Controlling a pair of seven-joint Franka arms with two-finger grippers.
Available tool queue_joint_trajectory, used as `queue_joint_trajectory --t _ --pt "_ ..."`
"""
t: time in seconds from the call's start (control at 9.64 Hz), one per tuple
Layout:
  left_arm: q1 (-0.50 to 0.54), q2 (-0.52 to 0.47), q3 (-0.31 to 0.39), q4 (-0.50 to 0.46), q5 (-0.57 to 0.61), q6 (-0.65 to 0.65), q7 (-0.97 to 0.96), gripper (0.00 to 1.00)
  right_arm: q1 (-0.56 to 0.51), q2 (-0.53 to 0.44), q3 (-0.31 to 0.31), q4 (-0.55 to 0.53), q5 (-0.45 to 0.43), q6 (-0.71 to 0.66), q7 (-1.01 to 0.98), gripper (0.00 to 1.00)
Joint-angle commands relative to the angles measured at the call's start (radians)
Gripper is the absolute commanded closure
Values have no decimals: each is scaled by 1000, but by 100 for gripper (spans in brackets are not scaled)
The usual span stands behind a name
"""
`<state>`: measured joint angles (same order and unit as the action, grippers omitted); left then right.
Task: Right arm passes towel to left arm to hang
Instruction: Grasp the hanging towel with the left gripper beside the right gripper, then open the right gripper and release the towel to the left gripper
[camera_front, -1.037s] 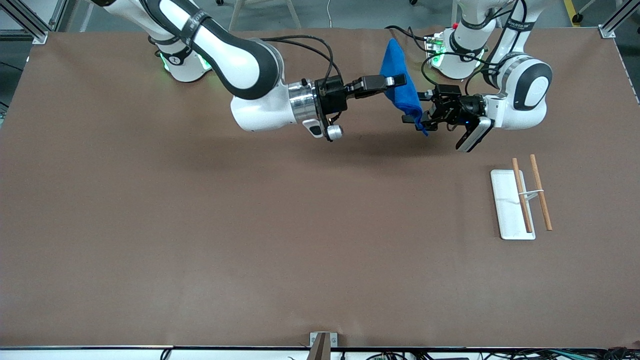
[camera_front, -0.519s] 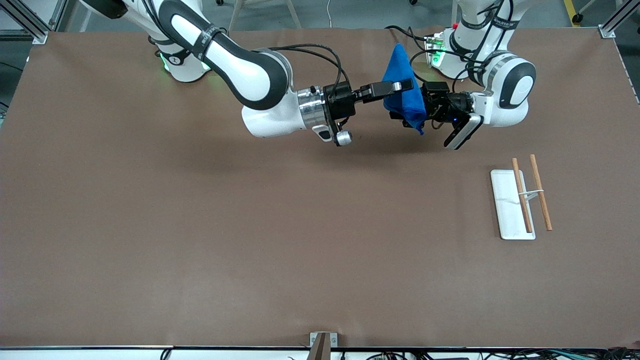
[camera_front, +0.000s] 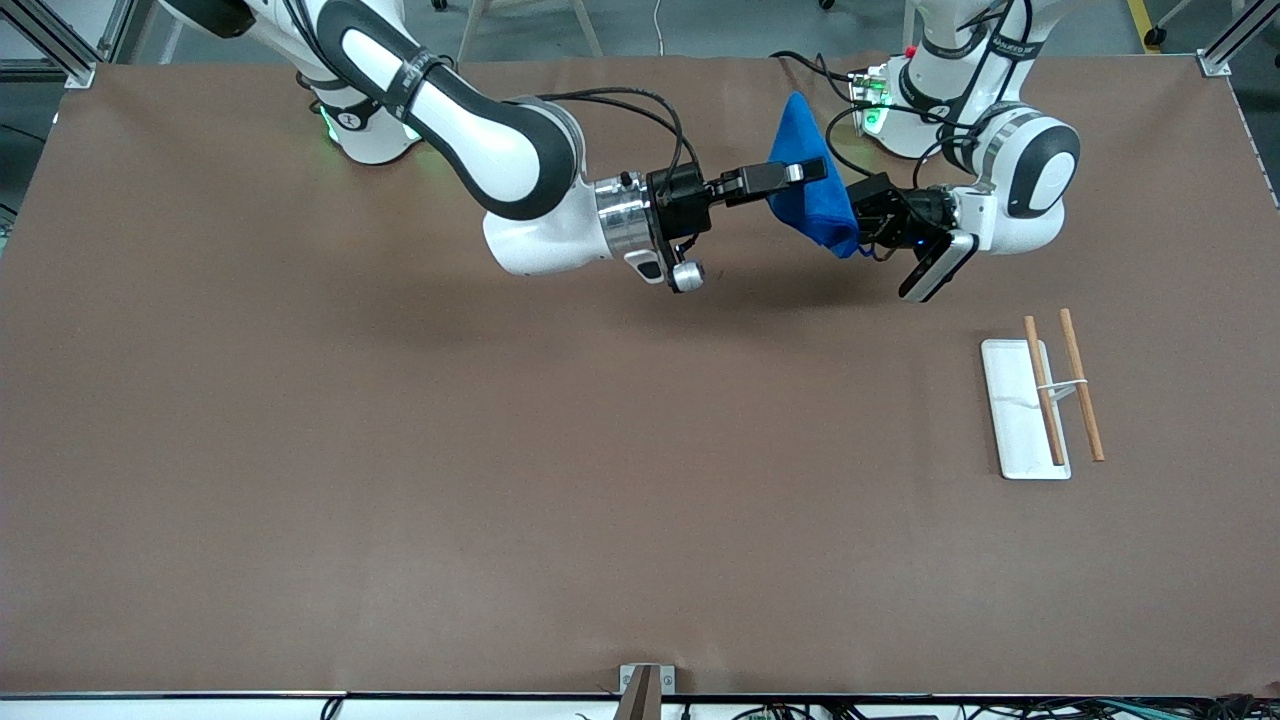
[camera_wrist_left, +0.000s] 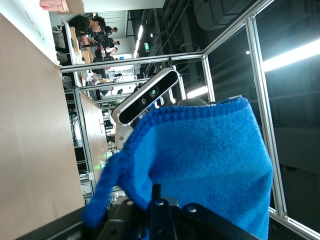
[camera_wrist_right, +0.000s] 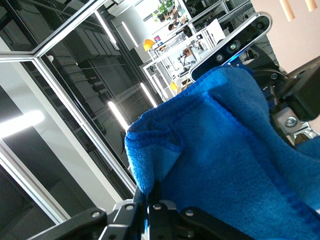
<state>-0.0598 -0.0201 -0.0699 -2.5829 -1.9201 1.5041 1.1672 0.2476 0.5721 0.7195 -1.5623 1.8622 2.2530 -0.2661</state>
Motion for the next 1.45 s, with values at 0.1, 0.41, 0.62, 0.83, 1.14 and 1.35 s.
queue_joint_trajectory --t 0.1,0.41,0.62,0.83,1.14,1.35 --pt "11 22 5 -19 -8 14 36 100 4 8 5 15 22 17 -12 97" --pt "11 22 28 -2 36 34 7 100 -1 -18 3 -2 -59 197 -15 0" --pt "11 20 65 48 225 121 -41 100 -66 -24 0 -24 -225 188 17 0" --pt "9 17 100 122 390 169 -149 100 -138 -26 -6 -48 -453 175 74 0" --pt "9 19 140 240 686 272 -292 100 -163 -47 -225 -27 -922 -79 220 0" --pt "8 38 203 323 858 295 -366 100 -157 -131 -367 -53 -1192 -180 327 0"
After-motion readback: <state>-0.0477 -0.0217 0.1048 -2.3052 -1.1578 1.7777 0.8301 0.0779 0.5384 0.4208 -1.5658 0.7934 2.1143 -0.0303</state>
